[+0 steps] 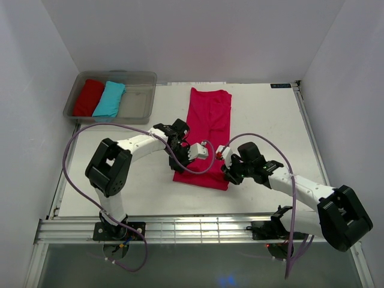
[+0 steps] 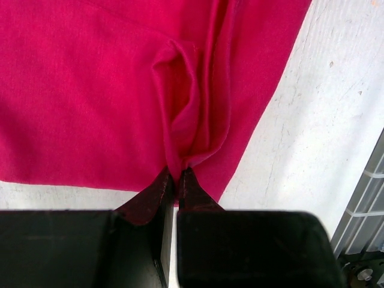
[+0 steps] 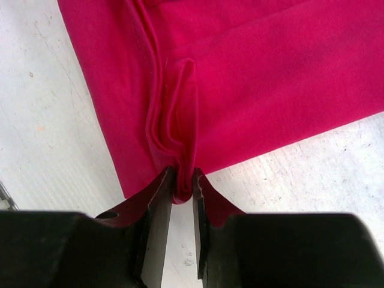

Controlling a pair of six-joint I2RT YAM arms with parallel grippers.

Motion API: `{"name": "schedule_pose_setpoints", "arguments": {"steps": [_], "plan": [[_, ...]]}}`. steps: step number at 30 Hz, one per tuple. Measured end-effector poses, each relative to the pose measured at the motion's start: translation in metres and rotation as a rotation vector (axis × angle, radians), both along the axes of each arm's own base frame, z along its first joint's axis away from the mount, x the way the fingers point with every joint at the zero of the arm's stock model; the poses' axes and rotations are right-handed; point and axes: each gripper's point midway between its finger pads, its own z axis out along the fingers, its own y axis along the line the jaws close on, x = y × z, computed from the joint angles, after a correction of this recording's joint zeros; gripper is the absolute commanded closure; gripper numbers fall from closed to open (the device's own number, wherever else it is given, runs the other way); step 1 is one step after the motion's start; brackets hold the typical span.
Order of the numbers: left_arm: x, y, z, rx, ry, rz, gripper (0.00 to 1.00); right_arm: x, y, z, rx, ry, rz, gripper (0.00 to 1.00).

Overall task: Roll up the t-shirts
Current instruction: Roll the T-shirt to the center of the board.

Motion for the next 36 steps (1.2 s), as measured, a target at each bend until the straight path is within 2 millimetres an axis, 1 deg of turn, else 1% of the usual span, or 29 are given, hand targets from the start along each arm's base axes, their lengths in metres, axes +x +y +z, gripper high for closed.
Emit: {"name": "schedule_pose_setpoints", "arguments": {"steps": [1,2,4,5,6,10,11,13,16,19,22,23,25,27,28,30,33,36], "plan": [[0.0,0.0,0.0,-0.001,0.003,0.005,0.87,0.001,0.001,0.0,0.001,0.0,0.001,0.74],[0.001,0.001,0.001,-0.001,0.006,0.013,0.82,0.002,0.002,0.0,0.002,0.001,0.0,0.73],[0.004,0.003,0.002,-0.004,0.006,0.024,0.7,0.005,0.004,-0.001,-0.003,0.007,0.0,0.7],[0.005,0.003,0.003,-0.005,0.007,0.031,0.61,0.006,0.004,-0.002,-0.007,0.011,-0.001,0.63],[0.005,0.003,0.003,-0.007,0.009,0.036,0.58,0.006,0.004,-0.004,-0.011,0.018,-0.005,0.59],[0.01,0.005,0.008,-0.01,0.019,0.076,0.53,0.012,0.002,-0.006,-0.03,0.022,-0.04,0.52],[0.012,0.004,0.01,-0.017,0.02,0.09,0.53,0.015,0.001,-0.005,-0.032,0.018,-0.055,0.49],[0.021,0.002,0.019,-0.036,0.013,0.118,0.53,0.024,-0.001,0.0,-0.031,0.008,-0.101,0.48],[0.04,0.0,0.035,-0.077,-0.009,0.165,0.52,0.043,-0.002,0.018,-0.001,-0.015,-0.182,0.46],[0.052,0.0,0.047,-0.111,-0.03,0.202,0.52,0.059,0.002,0.045,0.061,-0.05,-0.241,0.46],[0.052,0.002,0.049,-0.113,-0.016,0.229,0.52,0.062,0.007,0.068,0.128,-0.068,-0.277,0.5],[0.05,0.002,0.048,-0.11,-0.009,0.237,0.52,0.061,0.007,0.073,0.146,-0.061,-0.294,0.51],[0.045,0.003,0.044,-0.1,0.017,0.259,0.52,0.054,0.006,0.076,0.178,-0.021,-0.34,0.51],[0.041,0.004,0.04,-0.09,0.047,0.294,0.53,0.045,0.004,0.073,0.212,0.03,-0.391,0.51],[0.039,0.004,0.037,-0.089,0.058,0.31,0.54,0.038,0.002,0.067,0.224,0.067,-0.422,0.51],[0.035,0.004,0.031,-0.088,0.086,0.354,0.57,0.022,-0.005,0.051,0.234,0.153,-0.492,0.5],[0.03,0.003,0.021,-0.092,0.118,0.41,0.58,0.002,-0.014,0.024,0.223,0.28,-0.589,0.5],[0.027,0.003,0.012,-0.096,0.137,0.447,0.59,-0.01,-0.02,0.006,0.201,0.377,-0.66,0.5]]}}
